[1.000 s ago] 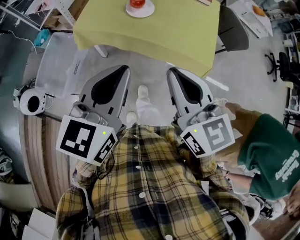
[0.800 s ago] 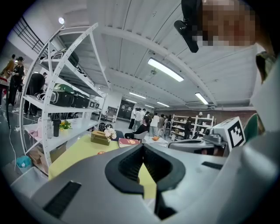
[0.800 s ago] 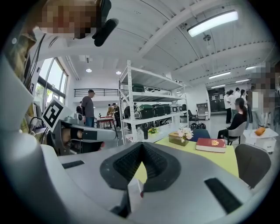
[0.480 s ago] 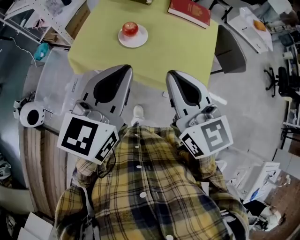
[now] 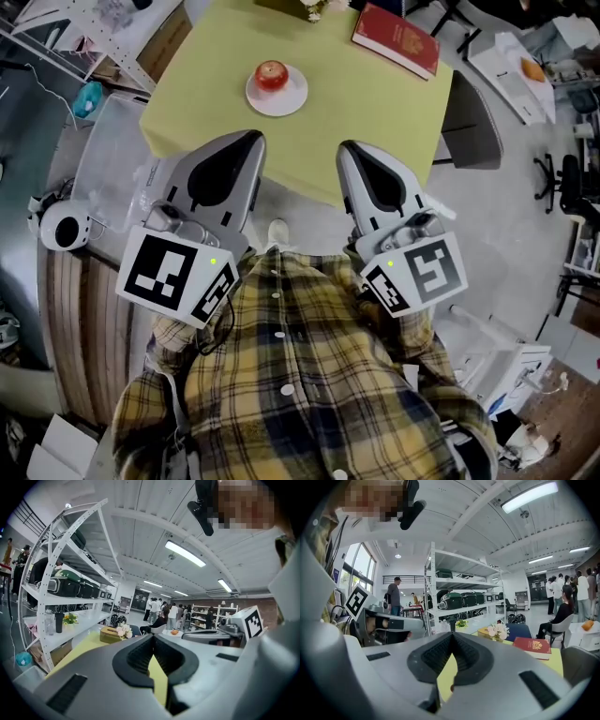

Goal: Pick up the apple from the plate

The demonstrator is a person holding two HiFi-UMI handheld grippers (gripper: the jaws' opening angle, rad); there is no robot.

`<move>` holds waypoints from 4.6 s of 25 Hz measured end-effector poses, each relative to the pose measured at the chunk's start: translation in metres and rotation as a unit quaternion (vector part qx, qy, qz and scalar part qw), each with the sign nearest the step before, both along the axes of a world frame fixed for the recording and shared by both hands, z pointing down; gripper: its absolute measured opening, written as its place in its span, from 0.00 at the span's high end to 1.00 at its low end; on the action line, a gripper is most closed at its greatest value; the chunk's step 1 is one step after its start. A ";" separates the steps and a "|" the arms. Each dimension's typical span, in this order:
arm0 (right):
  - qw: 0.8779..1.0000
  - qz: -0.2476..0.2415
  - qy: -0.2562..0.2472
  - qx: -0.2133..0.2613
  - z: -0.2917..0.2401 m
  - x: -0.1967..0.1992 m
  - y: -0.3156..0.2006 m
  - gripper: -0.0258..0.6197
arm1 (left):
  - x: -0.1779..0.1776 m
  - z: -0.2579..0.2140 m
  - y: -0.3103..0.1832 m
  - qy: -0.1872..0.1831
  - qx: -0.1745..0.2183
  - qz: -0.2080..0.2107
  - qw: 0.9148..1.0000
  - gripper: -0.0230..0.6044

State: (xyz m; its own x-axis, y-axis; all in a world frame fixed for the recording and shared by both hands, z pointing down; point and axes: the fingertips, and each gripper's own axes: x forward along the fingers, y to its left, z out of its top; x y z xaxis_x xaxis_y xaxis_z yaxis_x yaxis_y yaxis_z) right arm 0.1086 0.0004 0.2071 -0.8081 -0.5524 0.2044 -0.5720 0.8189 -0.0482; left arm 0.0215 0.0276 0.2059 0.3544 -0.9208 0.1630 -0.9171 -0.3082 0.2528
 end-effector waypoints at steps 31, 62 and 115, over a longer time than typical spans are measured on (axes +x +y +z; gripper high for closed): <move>0.983 0.183 0.008 -0.025 0.016 -0.171 -0.170 0.97 | -0.162 0.017 -0.196 -0.010 -0.031 0.203 0.979 0.96; 0.983 0.156 0.024 -0.091 0.068 -0.137 -0.182 0.77 | -0.124 0.053 -0.215 0.001 -0.067 0.201 0.977 0.96; 0.953 0.132 0.125 -0.242 0.306 -0.150 -0.196 0.36 | -0.139 0.186 -0.220 0.003 -0.201 0.189 0.961 0.96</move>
State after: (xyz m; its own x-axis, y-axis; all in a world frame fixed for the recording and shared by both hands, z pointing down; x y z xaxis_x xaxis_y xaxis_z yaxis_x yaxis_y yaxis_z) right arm -0.0417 -0.1952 0.5128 -0.5471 -0.5213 0.6550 -0.7978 0.5615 -0.2195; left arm -0.1172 -0.1924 0.3915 0.6538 -0.5883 0.4760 -0.7565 -0.4957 0.4266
